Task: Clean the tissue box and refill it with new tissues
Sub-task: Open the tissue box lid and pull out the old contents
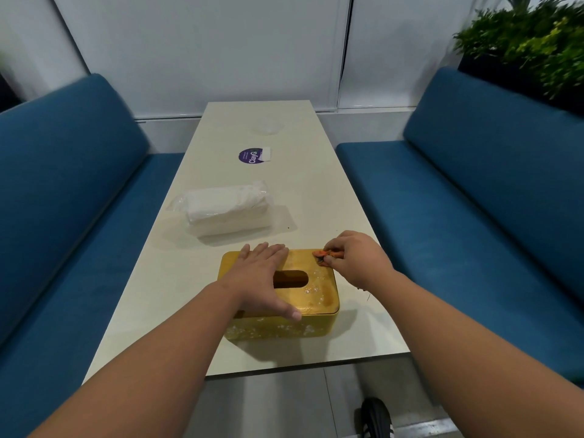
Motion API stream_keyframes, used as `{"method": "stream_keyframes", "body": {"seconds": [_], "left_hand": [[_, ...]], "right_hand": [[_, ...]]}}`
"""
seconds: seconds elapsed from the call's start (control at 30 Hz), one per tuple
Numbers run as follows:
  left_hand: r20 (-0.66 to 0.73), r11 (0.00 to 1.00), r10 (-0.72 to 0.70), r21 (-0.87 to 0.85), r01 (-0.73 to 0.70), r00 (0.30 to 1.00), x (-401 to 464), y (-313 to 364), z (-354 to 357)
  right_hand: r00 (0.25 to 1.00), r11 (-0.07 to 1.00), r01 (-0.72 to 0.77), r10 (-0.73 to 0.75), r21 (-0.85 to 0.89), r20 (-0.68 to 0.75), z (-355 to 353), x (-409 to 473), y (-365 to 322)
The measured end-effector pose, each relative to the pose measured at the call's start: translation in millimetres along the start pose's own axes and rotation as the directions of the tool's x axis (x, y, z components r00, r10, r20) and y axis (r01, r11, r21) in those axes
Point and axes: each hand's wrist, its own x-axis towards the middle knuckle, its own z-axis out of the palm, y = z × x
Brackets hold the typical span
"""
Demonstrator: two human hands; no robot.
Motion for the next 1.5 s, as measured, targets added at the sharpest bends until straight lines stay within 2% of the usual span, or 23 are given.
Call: {"method": "stream_keyframes", "body": {"seconds": [0.23,0.43,0.67,0.8,1.03,1.23,1.4,1.5], "left_hand": [[0.015,1.000,-0.006,0.009,0.006,1.000,0.9,1.1,-0.7],[0.029,1.000,-0.004,0.010,0.004,1.000,1.0,1.6,-3.1],[0.021,1.000,0.006,0.022,-0.006,1.000,2.6,-0.7,-0.8],[0.028,1.000,0.004,0.017,-0.004,1.000,2.8,-0.8,-1.6],[0.027,1.000,0.007,0.024,-0.008,1.000,4.6,-2.1,0.4],[0.029,1.000,0.005,0.028,-0.006,1.000,3.8,-1.3,-0.3],[0.029,1.000,0.009,0.023,-0.010,1.000,3.9,-2.0,0.6],[0.030,1.000,0.009,0.023,-0.010,0.999,3.9,-2.0,-0.8]], "right_hand": [[0.999,1.000,0.011,-0.012,0.022,0.044,5.6,-27.3,3.2],[0.999,0.999,-0.030,0.031,0.030,-0.024,7.3,-19.2,-6.0],[1.000,1.000,0.001,-0.001,0.001,0.021,10.4,-43.8,-5.2],[0.998,0.997,-0.047,0.049,0.066,-0.035,11.0,-42.6,-7.7],[0.999,0.995,-0.020,0.016,0.102,0.034,13.6,-74.6,-0.9],[0.998,0.995,-0.048,0.050,0.092,-0.024,16.2,-69.7,-7.4],[0.998,0.999,0.001,-0.004,0.047,0.059,10.5,-81.7,-4.5],[0.999,0.999,-0.025,0.024,0.042,0.039,8.9,-74.4,-5.8]]}}
